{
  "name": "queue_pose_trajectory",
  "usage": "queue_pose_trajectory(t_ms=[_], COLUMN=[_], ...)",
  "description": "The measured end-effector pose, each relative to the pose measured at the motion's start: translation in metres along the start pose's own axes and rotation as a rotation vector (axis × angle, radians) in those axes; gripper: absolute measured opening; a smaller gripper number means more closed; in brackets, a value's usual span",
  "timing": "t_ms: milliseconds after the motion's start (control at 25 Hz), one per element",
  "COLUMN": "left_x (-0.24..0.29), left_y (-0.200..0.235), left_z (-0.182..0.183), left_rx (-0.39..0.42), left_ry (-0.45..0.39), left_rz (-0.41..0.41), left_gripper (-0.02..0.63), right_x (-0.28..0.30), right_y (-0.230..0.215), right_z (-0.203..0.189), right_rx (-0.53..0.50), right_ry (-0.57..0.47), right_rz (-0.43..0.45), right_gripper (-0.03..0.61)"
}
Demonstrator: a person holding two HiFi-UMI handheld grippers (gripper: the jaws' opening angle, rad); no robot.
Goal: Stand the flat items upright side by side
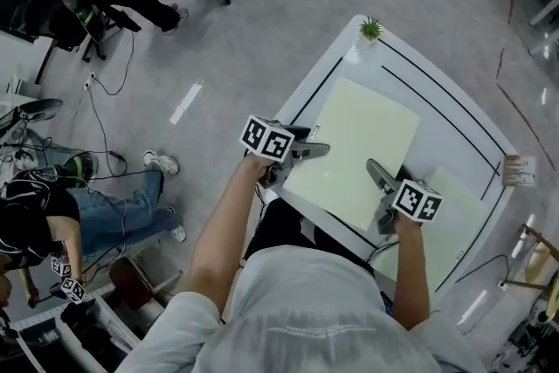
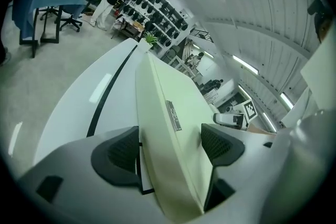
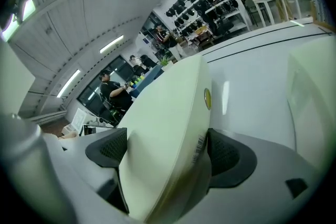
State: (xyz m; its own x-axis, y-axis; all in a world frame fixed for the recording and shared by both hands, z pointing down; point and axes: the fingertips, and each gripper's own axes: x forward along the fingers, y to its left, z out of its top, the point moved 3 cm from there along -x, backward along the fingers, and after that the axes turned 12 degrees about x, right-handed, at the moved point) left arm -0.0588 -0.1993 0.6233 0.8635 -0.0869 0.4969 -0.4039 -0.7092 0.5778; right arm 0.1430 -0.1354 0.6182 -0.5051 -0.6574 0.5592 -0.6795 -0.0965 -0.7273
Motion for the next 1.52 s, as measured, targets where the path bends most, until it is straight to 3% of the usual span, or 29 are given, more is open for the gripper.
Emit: queue_pose_trajectory(t_ms=[600,960,1120,1520], left_x=[-0.001,-0.014,-0.021,-0.031], left_y=[-0.008,-0.018,-0.017,-0.011], left_z=[0.000,0.002,0.001,0.005], left_rx=[0.030,0.037,0.029,-0.085], left_ry=[-0.032,-0.039,-0.094,-0.257], left_rz=[0.043,0.064,0.060,0.040], left_gripper=[0.382,0.394,0.402,0.402], right_x=[0.000,0.000,0.001,0.001], right_y=[0.005,0.020,0.026,0.035], right_z=[-0.002,0.001,0.001,0.001], right_rx=[-0.061,-0.144,-0.200,-0.331], right_ry=[0.016,0.001,-0.003,-0.042], right_rz=[0.027,0.093,0.101,0.169], right_gripper=[0.466,0.466,0.466,0.466])
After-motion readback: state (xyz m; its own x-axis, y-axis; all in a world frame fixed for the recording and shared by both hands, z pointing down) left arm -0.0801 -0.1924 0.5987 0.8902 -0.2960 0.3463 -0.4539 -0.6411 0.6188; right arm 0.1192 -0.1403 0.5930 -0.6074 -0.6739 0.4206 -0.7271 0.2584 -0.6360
